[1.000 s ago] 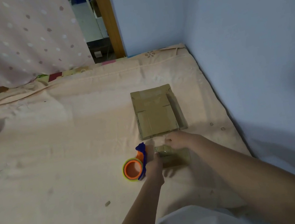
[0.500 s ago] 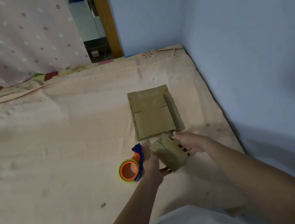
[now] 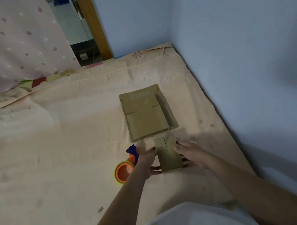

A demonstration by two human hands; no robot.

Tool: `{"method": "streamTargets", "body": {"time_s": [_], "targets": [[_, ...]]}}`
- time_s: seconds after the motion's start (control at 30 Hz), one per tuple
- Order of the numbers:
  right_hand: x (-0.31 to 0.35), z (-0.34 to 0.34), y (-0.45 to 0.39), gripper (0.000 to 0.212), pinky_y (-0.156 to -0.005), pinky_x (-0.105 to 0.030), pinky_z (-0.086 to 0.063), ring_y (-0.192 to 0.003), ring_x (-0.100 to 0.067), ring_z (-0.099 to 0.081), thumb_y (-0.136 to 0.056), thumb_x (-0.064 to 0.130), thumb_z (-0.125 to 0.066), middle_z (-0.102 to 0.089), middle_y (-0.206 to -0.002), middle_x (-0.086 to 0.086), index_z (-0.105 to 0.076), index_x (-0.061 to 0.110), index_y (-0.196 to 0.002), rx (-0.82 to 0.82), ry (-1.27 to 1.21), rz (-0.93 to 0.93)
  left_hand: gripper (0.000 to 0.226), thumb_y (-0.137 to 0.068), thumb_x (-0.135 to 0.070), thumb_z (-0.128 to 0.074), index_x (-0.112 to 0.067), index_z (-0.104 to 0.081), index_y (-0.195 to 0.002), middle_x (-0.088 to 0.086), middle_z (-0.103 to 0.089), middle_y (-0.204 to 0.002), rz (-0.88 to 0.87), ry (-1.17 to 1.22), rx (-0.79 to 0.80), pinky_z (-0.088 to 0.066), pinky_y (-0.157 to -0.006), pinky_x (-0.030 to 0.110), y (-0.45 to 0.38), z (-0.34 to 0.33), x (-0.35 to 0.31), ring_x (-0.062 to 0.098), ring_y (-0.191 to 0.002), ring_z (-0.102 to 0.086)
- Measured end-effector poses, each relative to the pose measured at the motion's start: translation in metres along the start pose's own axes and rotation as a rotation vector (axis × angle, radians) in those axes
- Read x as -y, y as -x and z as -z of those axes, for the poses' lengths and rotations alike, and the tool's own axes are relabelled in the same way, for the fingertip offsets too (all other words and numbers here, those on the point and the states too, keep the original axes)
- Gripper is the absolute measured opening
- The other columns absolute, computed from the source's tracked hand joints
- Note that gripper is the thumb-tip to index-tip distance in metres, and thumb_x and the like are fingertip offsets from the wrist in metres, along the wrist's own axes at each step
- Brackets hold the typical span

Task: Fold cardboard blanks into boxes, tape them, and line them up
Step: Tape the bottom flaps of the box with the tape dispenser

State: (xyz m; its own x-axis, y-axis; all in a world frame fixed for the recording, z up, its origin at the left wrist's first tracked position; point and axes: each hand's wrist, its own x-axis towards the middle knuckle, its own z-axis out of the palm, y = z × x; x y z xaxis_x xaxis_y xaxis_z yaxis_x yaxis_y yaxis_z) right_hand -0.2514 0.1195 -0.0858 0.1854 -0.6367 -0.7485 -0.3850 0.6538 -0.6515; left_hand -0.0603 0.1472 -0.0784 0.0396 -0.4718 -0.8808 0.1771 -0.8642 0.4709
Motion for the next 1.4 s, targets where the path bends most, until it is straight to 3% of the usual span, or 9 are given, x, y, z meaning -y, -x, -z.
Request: {"method": "streamTargets", "body": {"time_s": [0.23,0.33,0.47,0.57,0.67,0.8,0.93,1.07,1.4], "targets": [[-0.016,-0.021,-0.011,0.064,-0.101,-0.038,-0.051,-0.122,-0.019,-0.058,-0.088,0.028,-0.075,-0.059,-0.139,0.006,-0.048,0.028,-0.146,-0.155,0.134,0.134,0.047,-0.096,-0.024,-0.064,-0.026,-0.05,-0.141,-0.002,-0.06,-0.105,-0.172,-0.025,-0.102,-0.059,-0.076,0.041,-0.008,-0.013,0.023,0.029,-0.102,-0.064],[-0.019,-0.027,-0.011,0.06,-0.1,-0.035,-0.049,-0.121,-0.019,-0.058,-0.089,0.031,-0.073,-0.06,-0.136,0.008,-0.05,0.029,-0.144,-0.203,0.172,0.148,0.044,-0.095,-0.028,-0.065,-0.024,-0.053,-0.138,0.002,-0.065,-0.112,-0.242,-0.061,-0.19,-0.059,-0.068,0.035,-0.013,-0.018,0.034,0.021,-0.099,-0.063],[-0.018,-0.03,-0.01,0.056,-0.092,-0.028,-0.047,-0.115,-0.015,-0.06,-0.084,0.034,-0.077,-0.066,-0.122,0.011,-0.055,0.029,-0.136,-0.204,0.284,0.191,0.041,-0.093,-0.031,-0.067,-0.016,-0.06,-0.131,0.001,-0.069,-0.111,-0.326,-0.151,-0.231,-0.06,-0.079,0.038,-0.017,-0.017,0.035,0.018,-0.098,-0.066],[-0.019,-0.028,-0.013,0.06,-0.092,-0.026,-0.046,-0.116,-0.017,-0.061,-0.083,0.032,-0.079,-0.066,-0.125,0.007,-0.055,0.026,-0.138,-0.223,0.303,0.175,0.029,-0.096,-0.025,-0.062,-0.01,-0.066,-0.12,0.0,-0.071,-0.106,-0.507,-0.379,-0.415,-0.048,-0.076,0.024,-0.012,-0.006,0.03,0.017,-0.098,-0.065],[-0.019,-0.028,-0.015,0.063,-0.095,-0.026,-0.046,-0.12,-0.02,-0.06,-0.082,0.035,-0.08,-0.066,-0.13,0.004,-0.056,0.025,-0.139,-0.245,0.347,0.15,0.018,-0.092,-0.015,-0.054,-0.014,-0.066,-0.104,0.005,-0.069,-0.092,-0.609,-0.599,-0.623,-0.044,-0.069,0.033,-0.014,0.016,0.033,0.029,-0.091,-0.063],[-0.019,-0.029,-0.016,0.06,-0.091,-0.023,-0.043,-0.119,-0.021,-0.061,-0.082,0.035,-0.079,-0.067,-0.128,0.003,-0.058,0.024,-0.137,-0.265,0.374,0.166,0.028,-0.092,-0.031,-0.057,-0.008,-0.056,-0.108,0.007,-0.061,-0.103,-0.482,-0.797,-0.757,-0.045,-0.085,0.039,-0.014,0.042,0.04,0.031,-0.099,-0.056],[-0.02,-0.031,-0.016,0.065,-0.096,-0.025,-0.044,-0.122,-0.022,-0.06,-0.083,0.035,-0.079,-0.065,-0.131,0.002,-0.054,0.022,-0.141,-0.256,0.38,0.165,0.041,-0.091,-0.045,-0.062,-0.006,-0.058,-0.104,0.007,-0.063,-0.1,-0.315,-0.945,-0.71,-0.048,-0.085,0.035,-0.02,0.055,0.05,0.027,-0.098,-0.061],[-0.02,-0.031,-0.016,0.071,-0.102,-0.028,-0.044,-0.126,-0.023,-0.057,-0.083,0.037,-0.078,-0.062,-0.137,0.001,-0.048,0.021,-0.146,-0.251,0.385,0.149,0.016,-0.092,-0.021,-0.064,-0.009,-0.055,-0.086,0.004,-0.059,-0.081,-0.293,-0.853,-0.6,-0.045,-0.063,0.032,-0.026,0.062,0.059,0.02,-0.075,-0.057],[-0.018,-0.028,-0.016,0.063,-0.098,-0.025,-0.044,-0.123,-0.022,-0.059,-0.082,0.037,-0.08,-0.065,-0.131,0.002,-0.055,0.023,-0.138,-0.23,0.399,0.135,0.008,-0.1,-0.006,-0.044,-0.011,-0.051,-0.101,0.002,-0.061,-0.091,-0.48,-0.632,-0.492,-0.038,-0.056,0.025,-0.005,0.082,0.057,0.02,-0.078,-0.056]]}}
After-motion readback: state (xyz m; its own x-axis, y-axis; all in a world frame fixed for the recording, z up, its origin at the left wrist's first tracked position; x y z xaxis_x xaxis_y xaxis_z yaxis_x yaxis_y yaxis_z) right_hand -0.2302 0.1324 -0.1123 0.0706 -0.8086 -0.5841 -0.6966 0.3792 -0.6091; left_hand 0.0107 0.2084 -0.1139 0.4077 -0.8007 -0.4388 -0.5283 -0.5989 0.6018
